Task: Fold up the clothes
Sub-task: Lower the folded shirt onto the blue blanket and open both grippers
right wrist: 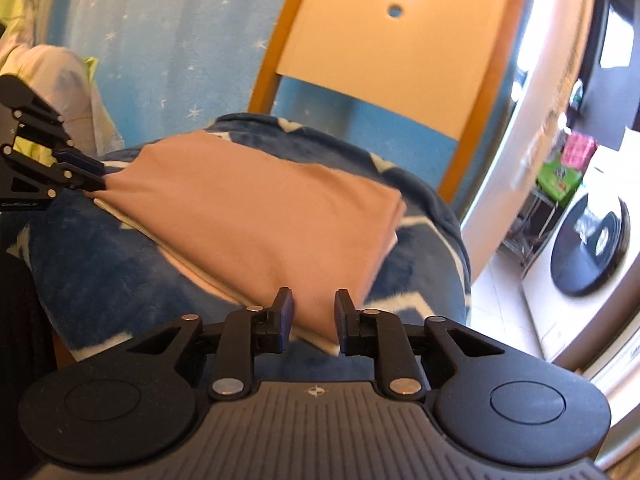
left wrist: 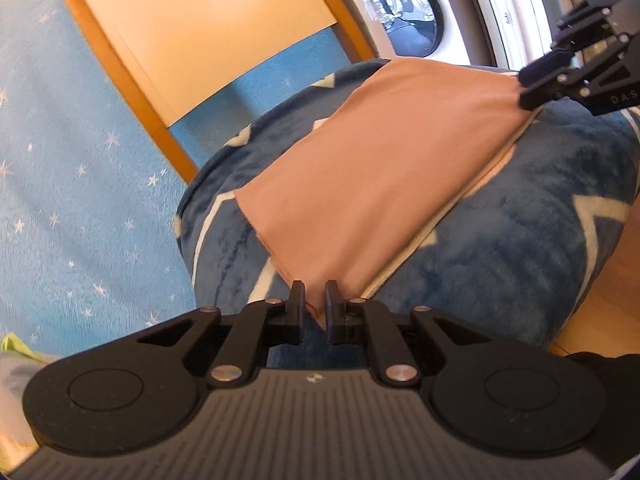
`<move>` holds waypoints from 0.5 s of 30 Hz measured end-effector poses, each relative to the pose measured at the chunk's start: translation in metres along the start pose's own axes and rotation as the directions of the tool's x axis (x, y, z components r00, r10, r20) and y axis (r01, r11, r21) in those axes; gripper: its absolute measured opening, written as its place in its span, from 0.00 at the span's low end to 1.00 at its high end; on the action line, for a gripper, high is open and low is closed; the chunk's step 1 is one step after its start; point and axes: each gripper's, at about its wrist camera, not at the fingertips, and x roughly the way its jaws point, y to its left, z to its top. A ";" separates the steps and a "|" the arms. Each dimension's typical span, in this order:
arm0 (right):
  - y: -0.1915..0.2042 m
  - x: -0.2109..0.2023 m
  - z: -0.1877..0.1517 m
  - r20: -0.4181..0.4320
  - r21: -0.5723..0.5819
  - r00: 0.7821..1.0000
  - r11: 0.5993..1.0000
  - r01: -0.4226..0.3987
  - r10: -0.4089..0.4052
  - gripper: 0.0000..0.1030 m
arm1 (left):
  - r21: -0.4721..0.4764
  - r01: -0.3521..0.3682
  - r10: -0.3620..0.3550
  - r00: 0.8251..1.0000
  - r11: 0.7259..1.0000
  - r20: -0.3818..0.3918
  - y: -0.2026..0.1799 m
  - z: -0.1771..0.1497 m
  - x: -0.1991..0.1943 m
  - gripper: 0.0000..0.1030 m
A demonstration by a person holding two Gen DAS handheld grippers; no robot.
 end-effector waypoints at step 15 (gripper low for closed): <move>-0.023 -0.044 -0.018 -0.017 0.354 1.000 0.935 0.013 -0.007 0.50 | -0.301 -0.039 0.019 0.997 0.953 -0.068 0.018 -0.006 -0.040 0.28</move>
